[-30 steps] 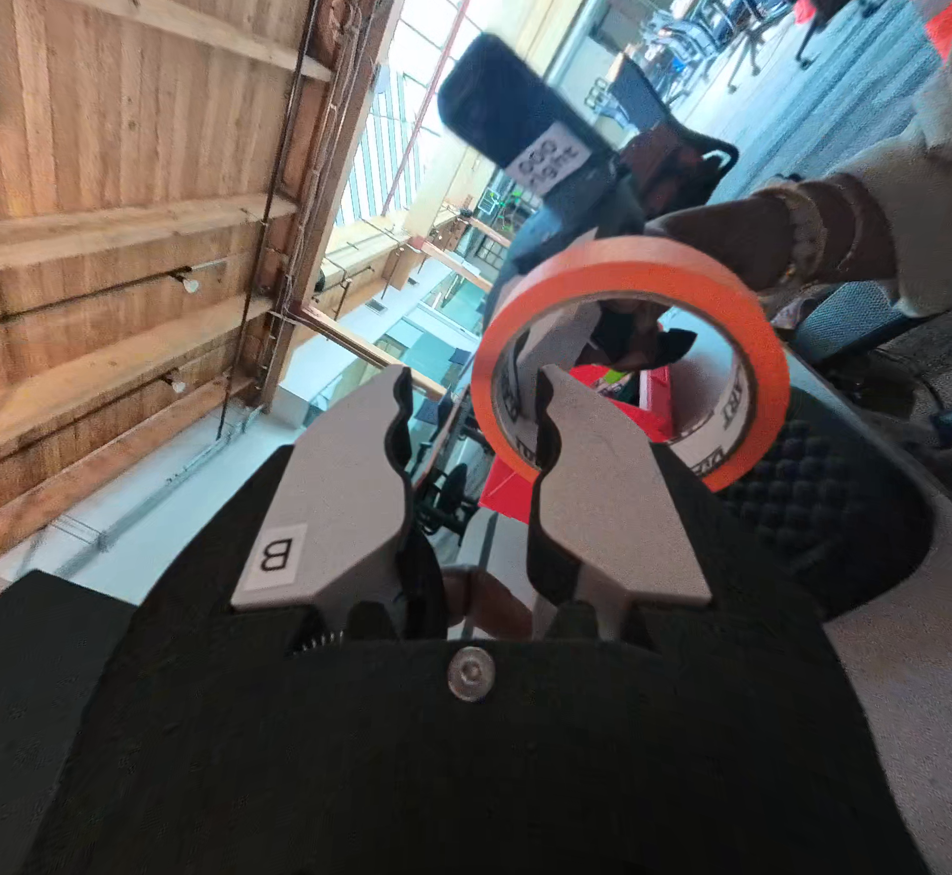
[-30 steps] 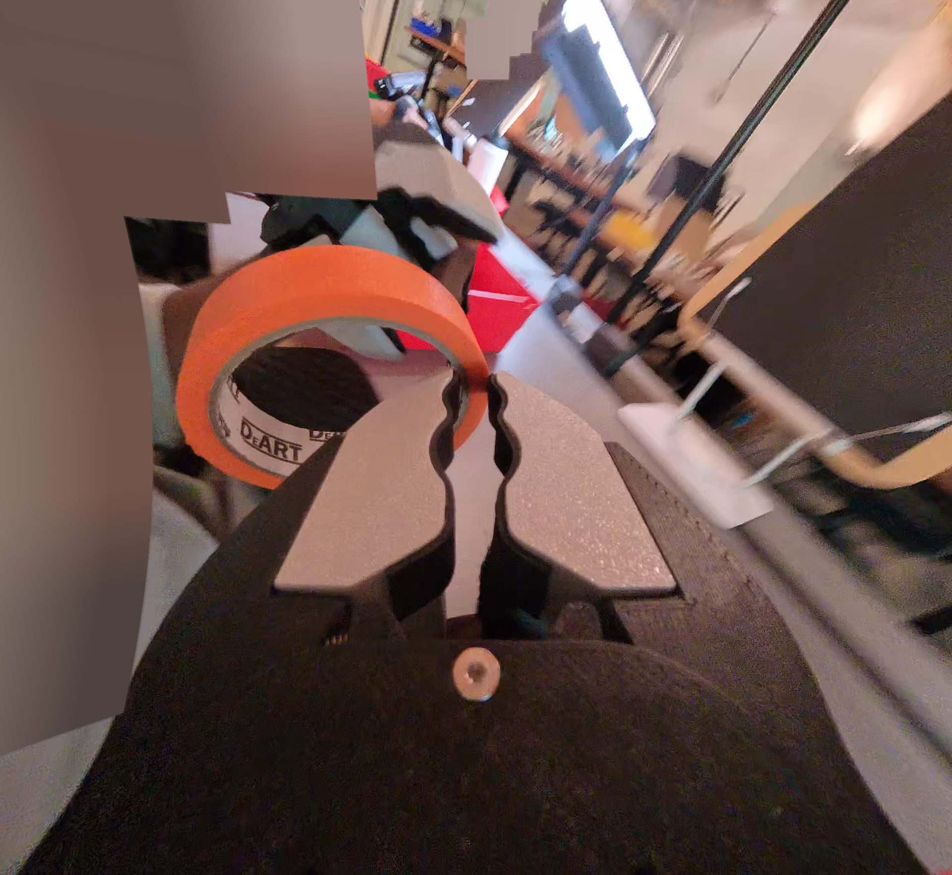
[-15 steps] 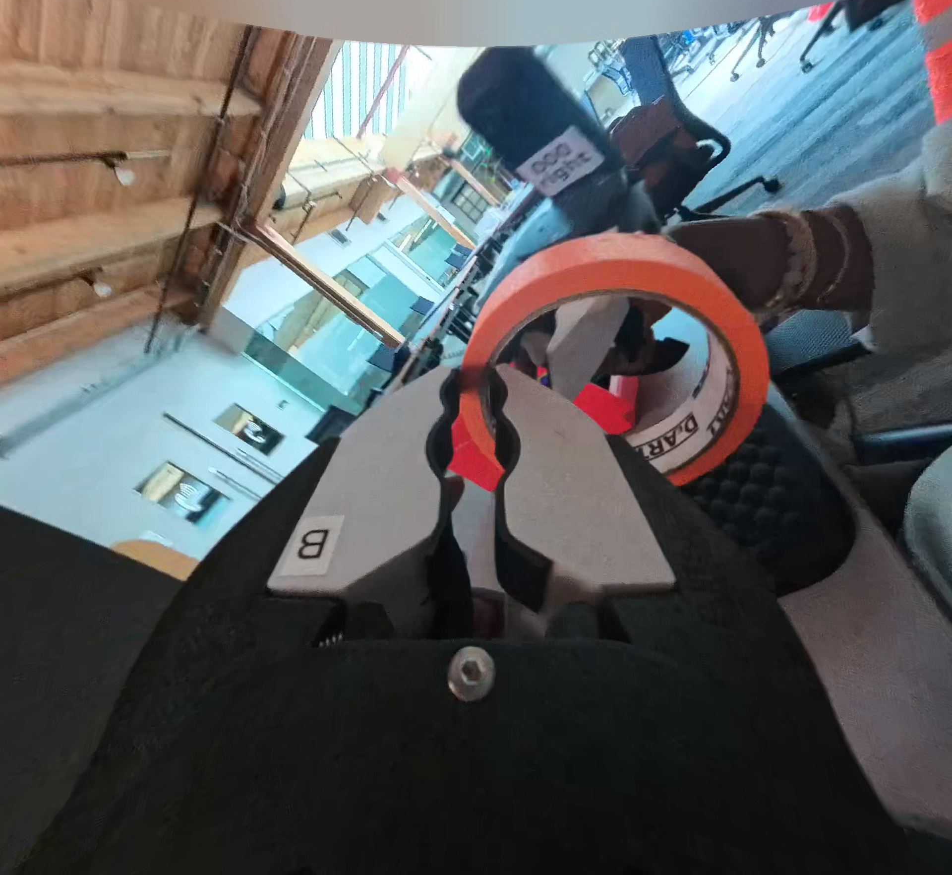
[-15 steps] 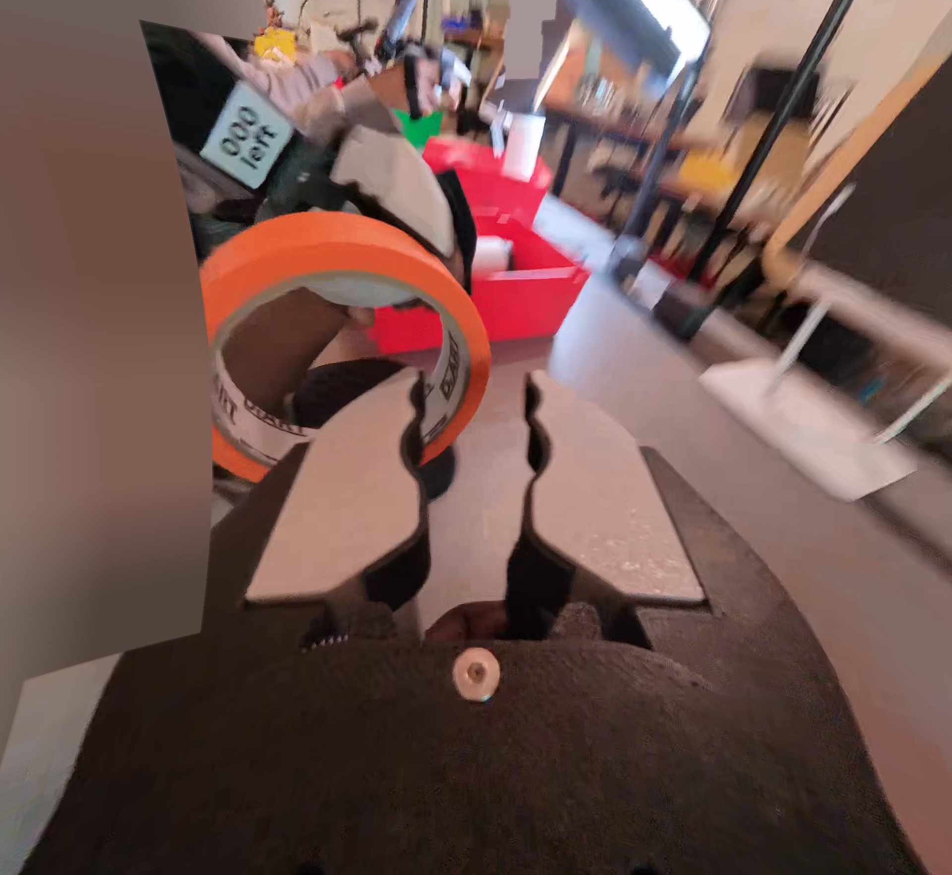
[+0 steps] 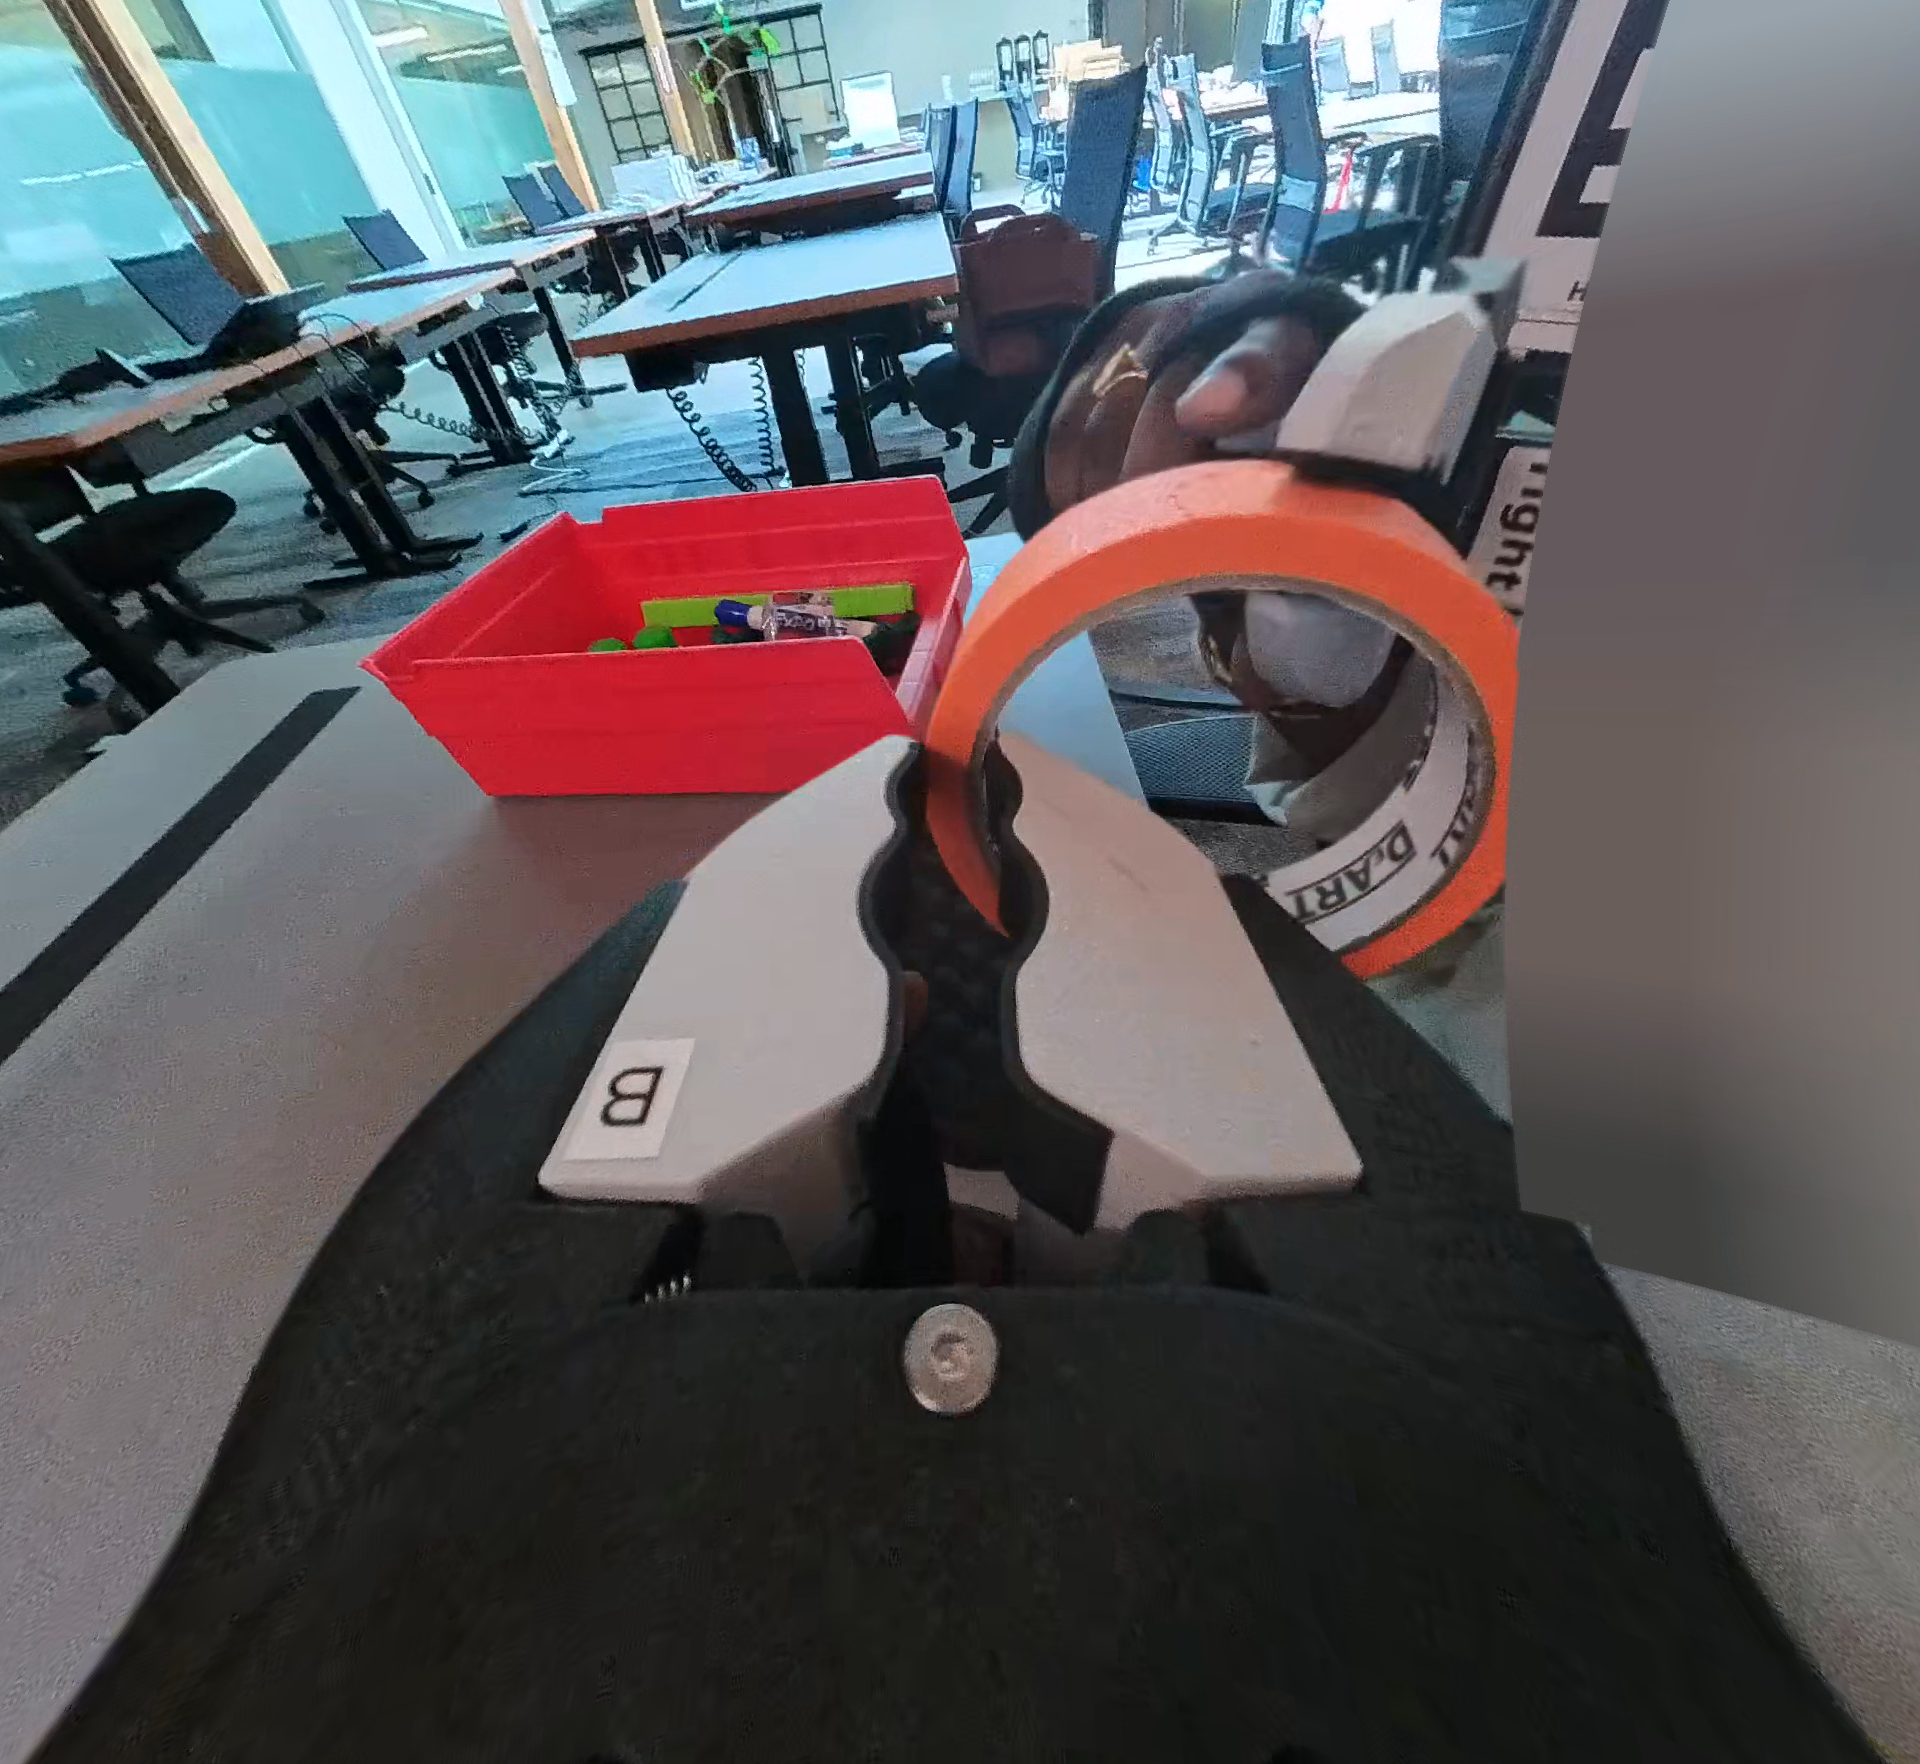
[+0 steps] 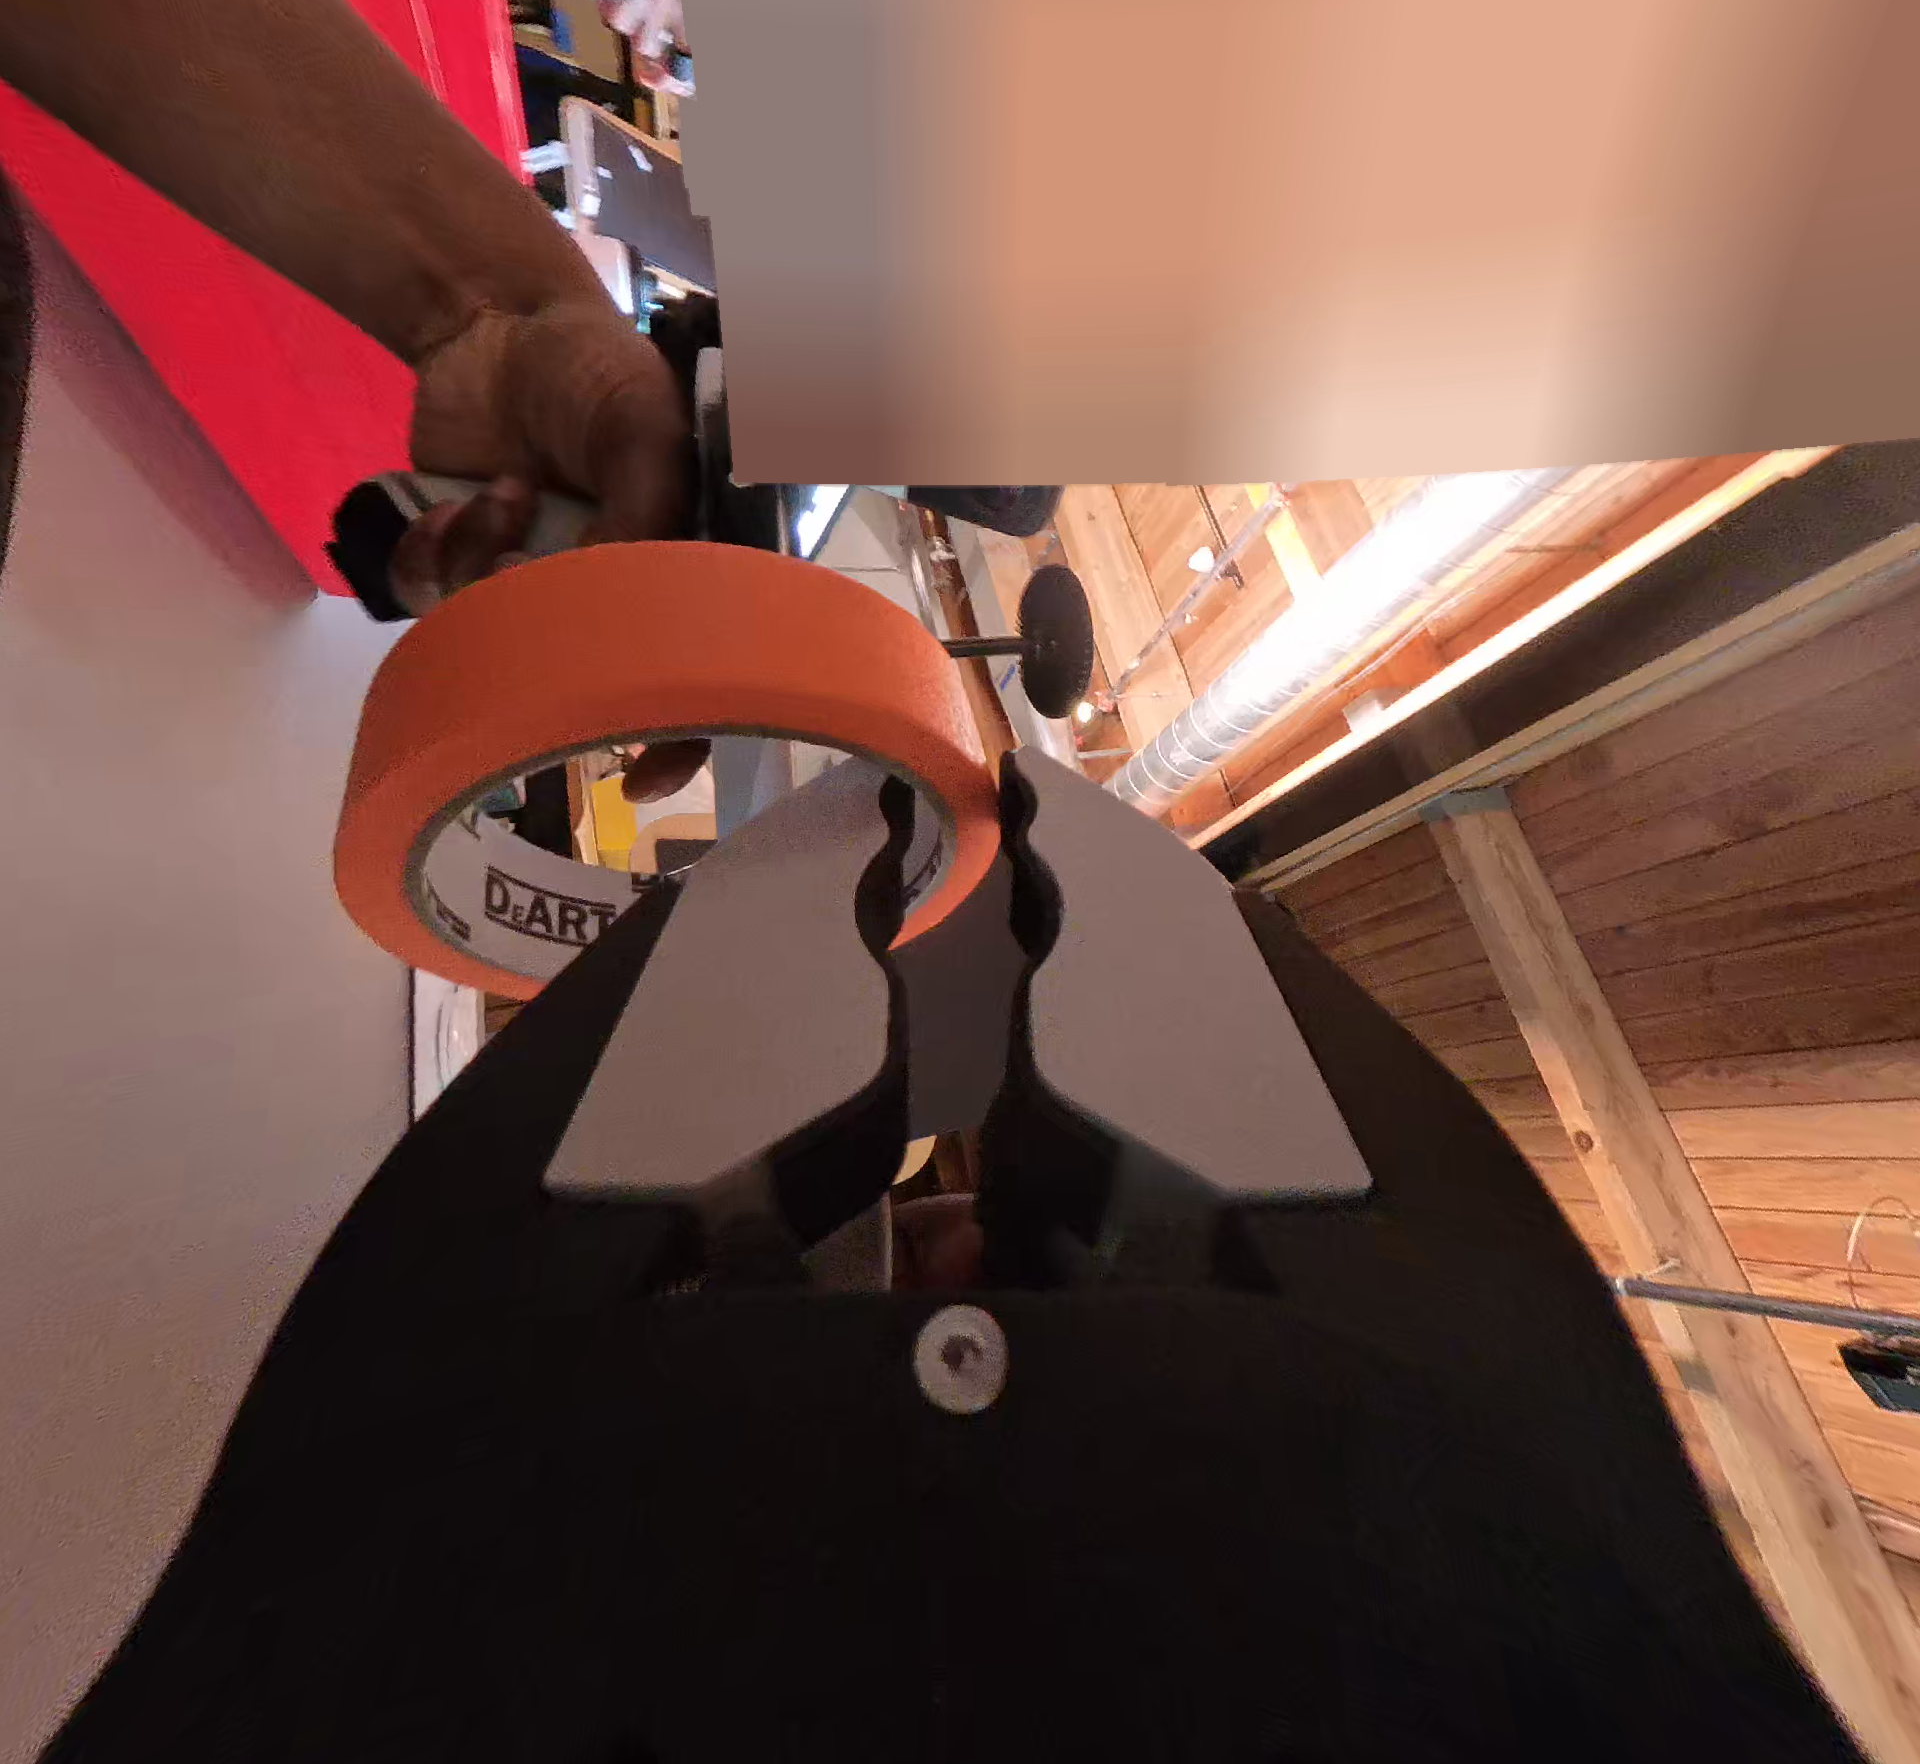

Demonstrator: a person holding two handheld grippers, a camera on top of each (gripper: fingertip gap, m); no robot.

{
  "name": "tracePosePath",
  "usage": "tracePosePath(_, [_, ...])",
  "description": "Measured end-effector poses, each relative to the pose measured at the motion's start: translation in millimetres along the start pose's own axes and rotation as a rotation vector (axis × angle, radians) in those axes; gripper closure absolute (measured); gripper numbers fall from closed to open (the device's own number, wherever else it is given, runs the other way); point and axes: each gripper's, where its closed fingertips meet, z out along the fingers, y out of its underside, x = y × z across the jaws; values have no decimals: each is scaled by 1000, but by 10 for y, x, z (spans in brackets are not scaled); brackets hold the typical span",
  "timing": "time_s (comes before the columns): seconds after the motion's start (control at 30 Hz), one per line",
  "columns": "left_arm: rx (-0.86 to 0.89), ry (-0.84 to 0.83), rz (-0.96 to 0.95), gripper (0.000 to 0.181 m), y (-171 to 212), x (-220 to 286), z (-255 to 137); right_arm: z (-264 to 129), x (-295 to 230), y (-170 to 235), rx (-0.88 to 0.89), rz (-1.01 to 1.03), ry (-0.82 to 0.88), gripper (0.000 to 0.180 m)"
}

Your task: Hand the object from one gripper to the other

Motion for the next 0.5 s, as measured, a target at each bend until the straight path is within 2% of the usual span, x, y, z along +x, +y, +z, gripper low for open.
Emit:
tracePosePath(0.1, [47, -37, 139, 151, -59, -12, -35, 28, 1, 100, -50, 162, -49, 167])
tracePosePath(0.2, [202, -165, 482, 132, -323, 51, -147, 71, -48, 224, -102, 531, -157, 169])
tracePosePath(0.3, [226, -265, 848, 131, -448, 227, -226, 87, -190, 352, -188, 901, -307, 168])
tracePosePath(0.43, [240, -231, 1006, 133, -501, 494, -197, 29, -473, 257, -218, 1399, -613, 168])
tracePosePath(0.5, [219, -221, 1038, 139, -476, 536, -168, -6, -562, 188, -209, 1587, -740, 168])
